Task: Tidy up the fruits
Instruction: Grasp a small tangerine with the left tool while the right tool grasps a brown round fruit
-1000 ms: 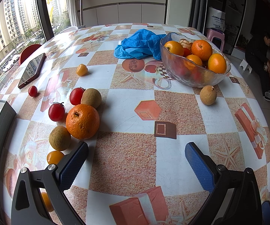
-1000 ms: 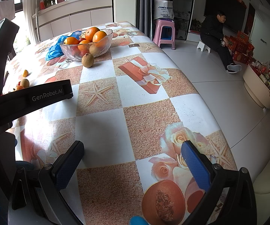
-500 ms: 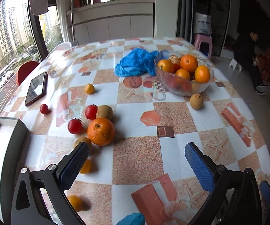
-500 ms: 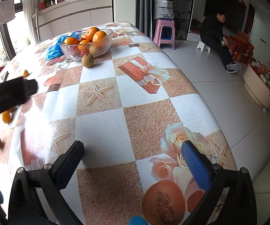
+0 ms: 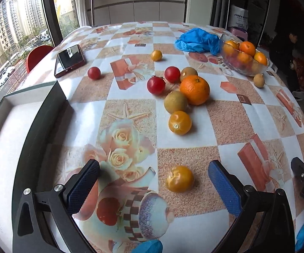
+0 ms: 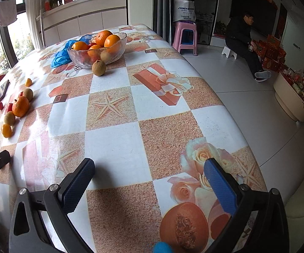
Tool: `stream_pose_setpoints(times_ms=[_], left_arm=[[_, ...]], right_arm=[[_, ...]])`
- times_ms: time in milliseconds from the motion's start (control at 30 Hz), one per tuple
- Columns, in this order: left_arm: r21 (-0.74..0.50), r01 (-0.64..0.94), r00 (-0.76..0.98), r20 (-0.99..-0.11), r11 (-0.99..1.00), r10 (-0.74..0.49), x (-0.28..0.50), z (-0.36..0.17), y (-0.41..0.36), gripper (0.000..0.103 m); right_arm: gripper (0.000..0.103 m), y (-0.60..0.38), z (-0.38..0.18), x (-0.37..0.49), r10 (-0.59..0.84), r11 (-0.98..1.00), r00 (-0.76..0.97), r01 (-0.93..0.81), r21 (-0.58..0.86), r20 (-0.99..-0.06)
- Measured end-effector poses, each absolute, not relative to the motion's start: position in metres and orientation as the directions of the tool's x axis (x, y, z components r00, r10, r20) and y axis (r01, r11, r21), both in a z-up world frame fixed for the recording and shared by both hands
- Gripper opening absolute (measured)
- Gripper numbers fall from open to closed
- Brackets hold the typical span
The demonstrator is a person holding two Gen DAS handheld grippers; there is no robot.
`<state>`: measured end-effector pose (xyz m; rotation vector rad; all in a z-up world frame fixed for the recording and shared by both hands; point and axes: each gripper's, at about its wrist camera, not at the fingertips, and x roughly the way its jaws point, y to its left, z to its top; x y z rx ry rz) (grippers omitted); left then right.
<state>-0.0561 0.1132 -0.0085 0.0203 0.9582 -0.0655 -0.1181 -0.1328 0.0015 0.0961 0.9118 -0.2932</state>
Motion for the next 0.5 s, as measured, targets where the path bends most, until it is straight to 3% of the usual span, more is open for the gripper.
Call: stream_pose_setpoints(times_ms=[333, 467, 500], left_arm=[[-0.015, 0.062, 0.544, -0.838, 0.998, -0.046, -0.053, -0.007, 0.111, 0.1], [-0.013, 0.121, 0.555, -0.828, 0.993, -0.079, -0.061, -0.002, 0.102, 0.076], [-0.006, 0.119, 0.561, -0.825, 0.993, -0.072, -0.062, -0.002, 0.101, 0.075]], right_arm=[[0.103, -0.131, 0.002, -0.117, -0.21, 0.956, 0.566, 0.289, -0.046, -0.797], [0.103, -0.131, 0.005, -0.097, -0.168, 0.965, 0.5, 0.258, -0.039, -0.849], [0.103, -0.128, 0.005, -0.088, -0.154, 0.971, 0.49, 0.237, -0.038, -0.858]])
